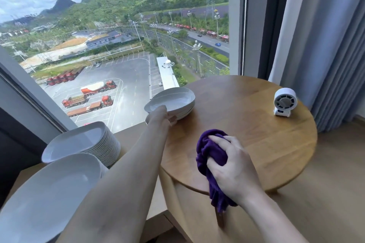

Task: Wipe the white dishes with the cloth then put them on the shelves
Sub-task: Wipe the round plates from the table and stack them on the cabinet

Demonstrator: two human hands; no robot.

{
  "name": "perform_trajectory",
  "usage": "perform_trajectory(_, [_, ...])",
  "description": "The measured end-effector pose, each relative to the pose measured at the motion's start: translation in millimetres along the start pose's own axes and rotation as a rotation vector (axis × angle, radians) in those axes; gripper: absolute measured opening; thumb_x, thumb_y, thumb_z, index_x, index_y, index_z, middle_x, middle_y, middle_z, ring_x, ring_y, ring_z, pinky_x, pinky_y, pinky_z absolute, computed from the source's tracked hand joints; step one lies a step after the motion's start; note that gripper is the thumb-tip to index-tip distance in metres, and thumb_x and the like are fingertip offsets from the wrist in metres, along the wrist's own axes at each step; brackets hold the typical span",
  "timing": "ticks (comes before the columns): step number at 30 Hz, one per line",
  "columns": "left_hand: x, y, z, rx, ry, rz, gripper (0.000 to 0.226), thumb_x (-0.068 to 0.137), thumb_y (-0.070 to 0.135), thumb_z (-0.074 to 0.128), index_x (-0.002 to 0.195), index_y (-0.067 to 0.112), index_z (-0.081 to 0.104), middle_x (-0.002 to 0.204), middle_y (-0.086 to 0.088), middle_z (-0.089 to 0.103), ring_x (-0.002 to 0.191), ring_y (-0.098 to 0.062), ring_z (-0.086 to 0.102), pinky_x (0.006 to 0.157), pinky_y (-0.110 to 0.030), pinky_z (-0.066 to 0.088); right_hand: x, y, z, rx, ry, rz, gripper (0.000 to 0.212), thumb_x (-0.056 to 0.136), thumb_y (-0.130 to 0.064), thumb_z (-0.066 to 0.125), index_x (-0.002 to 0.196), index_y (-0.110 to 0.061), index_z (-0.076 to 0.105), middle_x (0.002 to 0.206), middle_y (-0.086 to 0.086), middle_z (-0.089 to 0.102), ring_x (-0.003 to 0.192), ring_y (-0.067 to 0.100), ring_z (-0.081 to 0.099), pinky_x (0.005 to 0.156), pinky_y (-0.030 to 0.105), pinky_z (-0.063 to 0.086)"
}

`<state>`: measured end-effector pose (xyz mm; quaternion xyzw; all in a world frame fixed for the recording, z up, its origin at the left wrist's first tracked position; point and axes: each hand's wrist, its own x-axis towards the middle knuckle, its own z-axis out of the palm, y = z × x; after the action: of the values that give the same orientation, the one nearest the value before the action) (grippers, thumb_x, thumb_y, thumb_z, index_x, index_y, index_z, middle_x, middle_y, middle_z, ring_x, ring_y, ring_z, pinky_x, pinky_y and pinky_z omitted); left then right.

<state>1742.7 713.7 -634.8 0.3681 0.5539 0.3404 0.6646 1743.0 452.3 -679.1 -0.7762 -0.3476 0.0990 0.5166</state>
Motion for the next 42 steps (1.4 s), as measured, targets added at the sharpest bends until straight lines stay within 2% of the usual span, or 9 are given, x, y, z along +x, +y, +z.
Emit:
perform_trajectory(3, [-11.1, 3.4, -8.8, -0.154, 0.033, -0.026, 0.056, 0.089, -0.008, 0.064, 0.142, -0.001, 0.048, 0.142, -0.015, 0.048, 0.112, -0.036, 0.052, 0.057, -0.034, 0.064, -14.2, -6.5, -0.9, 0.008, -0.02, -0.005, 0.046, 0.083, -0.034, 0.066, 0.129, -0.043, 0.062, 0.123, -0.029, 0.046, 0.11, -0.015, 0.046, 0.081, -0.004, 0.035])
perform_trajectory(8, [-44.3, 4.2, -29.0, -0.215, -0.08, -0.046, 0.041, 0.092, -0.012, 0.055, 0.13, 0.001, 0.046, 0.128, -0.017, 0.049, 0.107, -0.041, 0.057, 0.085, -0.039, 0.062, -33.7, -18.2, -14.0, 0.017, -0.009, -0.015, 0.046, 0.083, -0.034, 0.066, 0.128, -0.043, 0.062, 0.124, -0.029, 0.047, 0.111, -0.018, 0.044, 0.082, -0.003, 0.036])
perform_trajectory(15, [-115.6, -16.6, -88.9, -0.182, -0.316, 0.005, 0.052, 0.096, -0.007, 0.052, 0.146, 0.006, 0.049, 0.109, -0.02, 0.068, 0.09, -0.034, 0.071, 0.065, -0.04, 0.066, -57.6, -54.1, -42.0, 0.08, 0.0, -0.091, 0.045, 0.083, -0.028, 0.07, 0.124, -0.045, 0.063, 0.122, -0.027, 0.053, 0.113, -0.009, 0.051, 0.091, 0.006, 0.042])
perform_trajectory(20, [-176.0, -46.0, -158.2, -0.167, -0.413, 0.038, 0.057, 0.094, -0.01, 0.055, 0.146, 0.013, 0.047, 0.136, -0.026, 0.06, 0.118, -0.05, 0.064, 0.075, -0.046, 0.067, -78.8, -91.2, -71.6, 0.076, -0.033, -0.163, 0.044, 0.076, -0.036, 0.066, 0.115, -0.055, 0.061, 0.116, -0.024, 0.06, 0.109, -0.004, 0.056, 0.087, 0.007, 0.039])
perform_trajectory(25, [-234.2, -72.3, -235.2, -0.133, -0.397, 0.056, 0.052, 0.096, -0.003, 0.062, 0.144, 0.013, 0.051, 0.126, -0.023, 0.071, 0.104, -0.042, 0.073, 0.087, -0.051, 0.063, -109.4, -117.0, -74.8, -0.012, -0.185, -0.207, 0.042, 0.073, -0.031, 0.066, 0.087, -0.07, 0.059, 0.089, -0.042, 0.063, 0.086, -0.016, 0.058, 0.066, -0.004, 0.036])
perform_trajectory(28, [-257.9, -90.3, -280.5, -0.11, -0.355, 0.07, 0.047, 0.096, 0.003, 0.067, 0.14, 0.016, 0.055, 0.103, -0.013, 0.078, 0.091, -0.032, 0.076, 0.085, -0.049, 0.065, -132.2, -119.0, -53.9, -0.066, -0.32, -0.207, 0.031, 0.076, -0.034, 0.069, 0.099, -0.054, 0.066, 0.091, -0.027, 0.068, 0.086, -0.001, 0.061, 0.066, 0.0, 0.038])
perform_trajectory(33, [-288.3, -111.2, -342.0, -0.124, -0.406, 0.047, 0.037, 0.092, 0.009, 0.071, 0.125, 0.023, 0.065, 0.107, -0.009, 0.078, 0.093, -0.032, 0.077, 0.077, -0.044, 0.064, -173.7, -127.4, -4.3, -0.118, -0.59, -0.219, 0.051, 0.086, -0.031, 0.068, 0.136, -0.035, 0.058, 0.128, -0.002, 0.059, 0.117, 0.018, 0.055, 0.106, 0.036, 0.045])
perform_trajectory(37, [-292.3, -117.8, -374.0, -0.104, -0.404, 0.069, 0.066, 0.076, 0.001, 0.066, 0.137, 0.025, 0.06, 0.112, -0.013, 0.077, 0.091, -0.034, 0.075, 0.076, -0.044, 0.064, -202.3, -120.5, 14.7, -0.11, -0.761, -0.249, 0.067, 0.084, -0.038, 0.064, 0.148, -0.037, 0.045, 0.145, -0.008, 0.047, 0.132, 0.012, 0.042, 0.115, 0.036, 0.036])
perform_trajectory(42, [-290.9, -127.7, -392.1, -0.055, -0.403, 0.105, 0.069, 0.087, -0.007, 0.061, 0.147, 0.026, 0.052, 0.116, -0.018, 0.075, 0.096, -0.034, 0.074, 0.077, -0.045, 0.063, -225.5, -104.7, 33.9, -0.208, -0.711, -0.319, 0.07, 0.086, -0.046, 0.071, 0.148, -0.043, 0.039, 0.15, -0.015, 0.036, 0.131, 0.007, 0.037, 0.109, 0.03, 0.038])
